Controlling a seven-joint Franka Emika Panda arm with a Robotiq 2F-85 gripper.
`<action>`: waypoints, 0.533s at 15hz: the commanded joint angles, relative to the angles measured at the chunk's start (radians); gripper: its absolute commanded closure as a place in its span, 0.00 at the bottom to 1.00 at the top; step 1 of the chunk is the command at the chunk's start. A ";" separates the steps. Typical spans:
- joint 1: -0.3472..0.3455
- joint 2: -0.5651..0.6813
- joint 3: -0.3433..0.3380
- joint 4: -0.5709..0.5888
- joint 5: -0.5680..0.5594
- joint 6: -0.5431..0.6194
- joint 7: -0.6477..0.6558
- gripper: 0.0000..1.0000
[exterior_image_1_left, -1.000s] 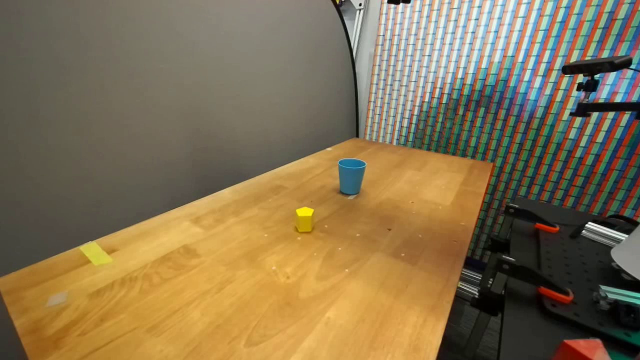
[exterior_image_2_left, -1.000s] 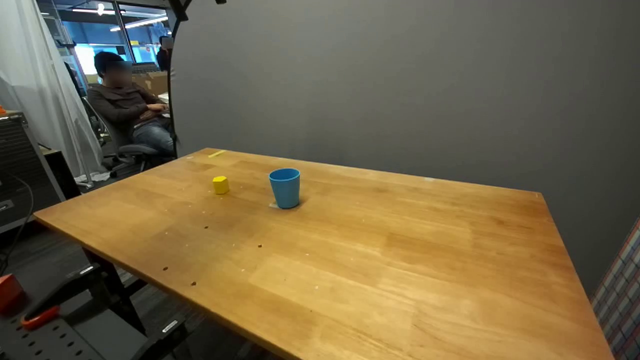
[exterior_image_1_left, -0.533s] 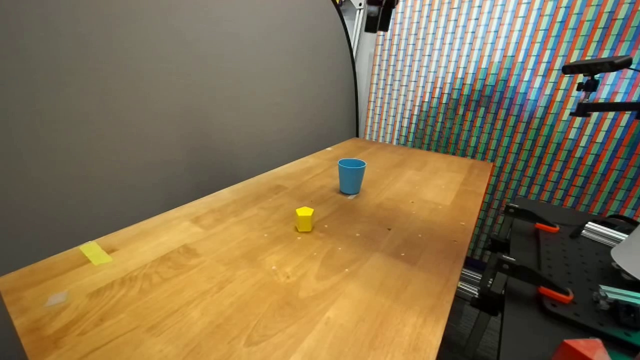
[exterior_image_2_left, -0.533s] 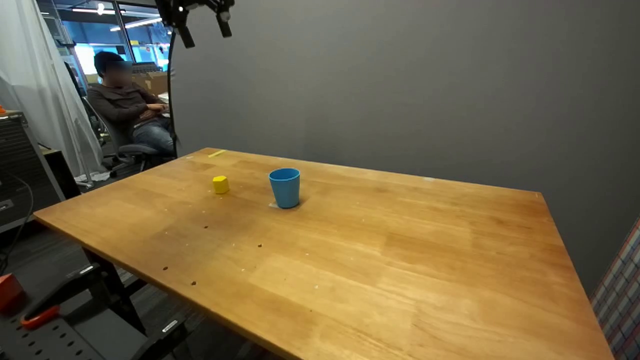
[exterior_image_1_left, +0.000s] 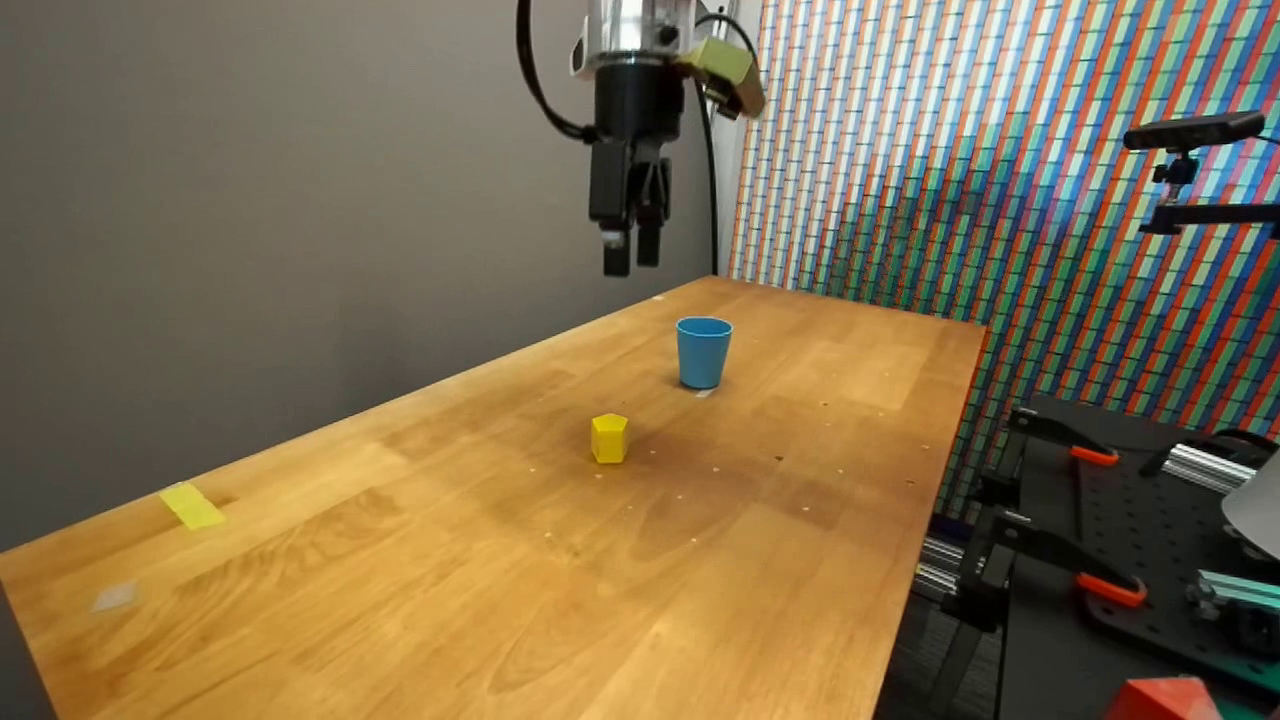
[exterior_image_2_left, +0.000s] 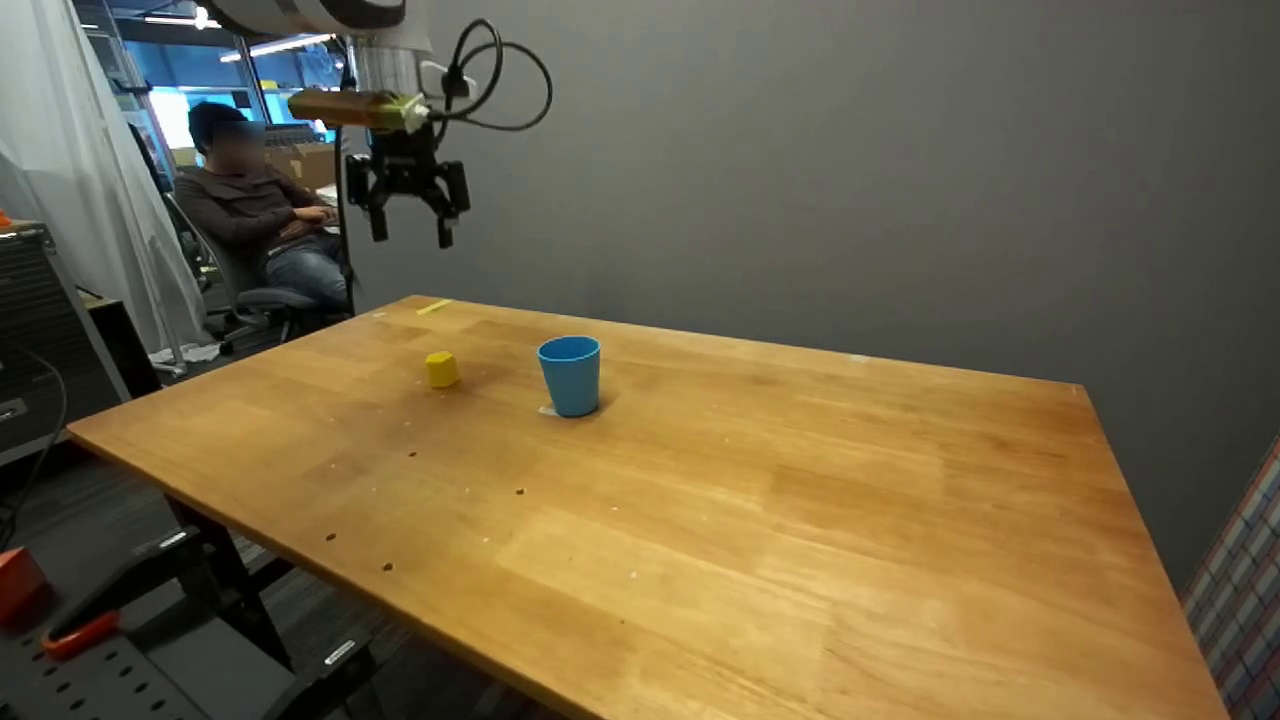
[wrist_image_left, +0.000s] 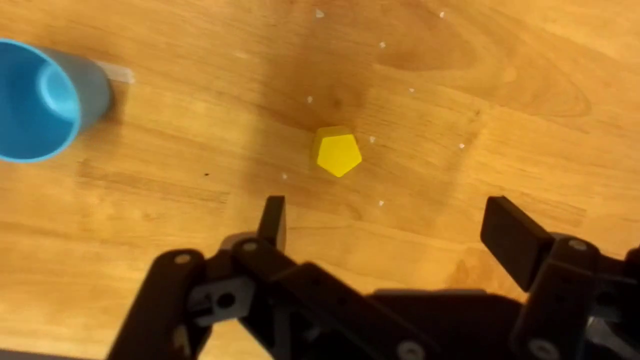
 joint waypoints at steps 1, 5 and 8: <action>0.014 0.186 0.022 0.153 0.034 -0.036 -0.030 0.00; 0.070 0.294 -0.006 0.218 -0.038 -0.054 0.063 0.00; 0.108 0.345 -0.047 0.242 -0.112 -0.077 0.146 0.00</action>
